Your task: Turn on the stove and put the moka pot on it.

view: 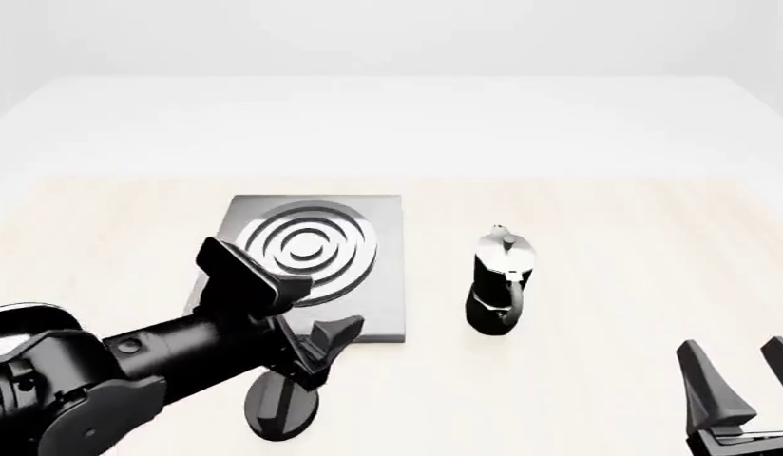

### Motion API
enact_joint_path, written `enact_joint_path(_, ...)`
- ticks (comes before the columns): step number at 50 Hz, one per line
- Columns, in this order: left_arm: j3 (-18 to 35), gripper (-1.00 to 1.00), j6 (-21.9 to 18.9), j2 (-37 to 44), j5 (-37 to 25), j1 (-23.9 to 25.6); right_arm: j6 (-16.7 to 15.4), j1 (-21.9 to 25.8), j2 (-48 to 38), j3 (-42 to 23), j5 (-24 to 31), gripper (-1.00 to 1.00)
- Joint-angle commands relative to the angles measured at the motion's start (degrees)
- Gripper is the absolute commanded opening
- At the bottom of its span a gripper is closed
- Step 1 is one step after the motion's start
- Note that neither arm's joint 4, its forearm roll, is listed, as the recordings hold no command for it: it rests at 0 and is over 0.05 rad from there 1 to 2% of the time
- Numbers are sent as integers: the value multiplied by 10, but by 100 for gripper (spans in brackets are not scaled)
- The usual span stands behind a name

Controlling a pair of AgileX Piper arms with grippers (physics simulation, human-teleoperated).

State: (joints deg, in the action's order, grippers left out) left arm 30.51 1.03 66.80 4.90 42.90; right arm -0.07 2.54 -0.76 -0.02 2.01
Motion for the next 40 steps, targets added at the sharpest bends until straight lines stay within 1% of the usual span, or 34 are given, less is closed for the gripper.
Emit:
enact_joint_path(1, 24, 100, 45, 77, 3, 36, 4, 0, 3, 0, 8, 100)
enact_joint_path(6, 20, 100, 53, 94, 11, 39, 4, -2, 5, 0, 12, 100)
enact_joint_path(7, 20, 100, 63, 100, 11, 39, 4, -2, 4, 0, 12, 100)
enact_joint_path(12, 20, 100, 80, 110, 11, 51, 4, -1, 4, 0, 10, 100)
enact_joint_path(17, 15, 100, 81, 114, 12, 55, 5, -2, 5, 0, 10, 100)
enact_joint_path(22, 6, 100, 89, 118, 19, 54, 6, -2, 5, 0, 13, 100)
enact_joint_path(35, -19, 100, 129, 143, 47, 59, 5, 2, 3, 0, 14, 100)
enact_joint_path(40, -29, 100, 137, 147, 57, 58, 5, 3, 1, 0, 14, 100)
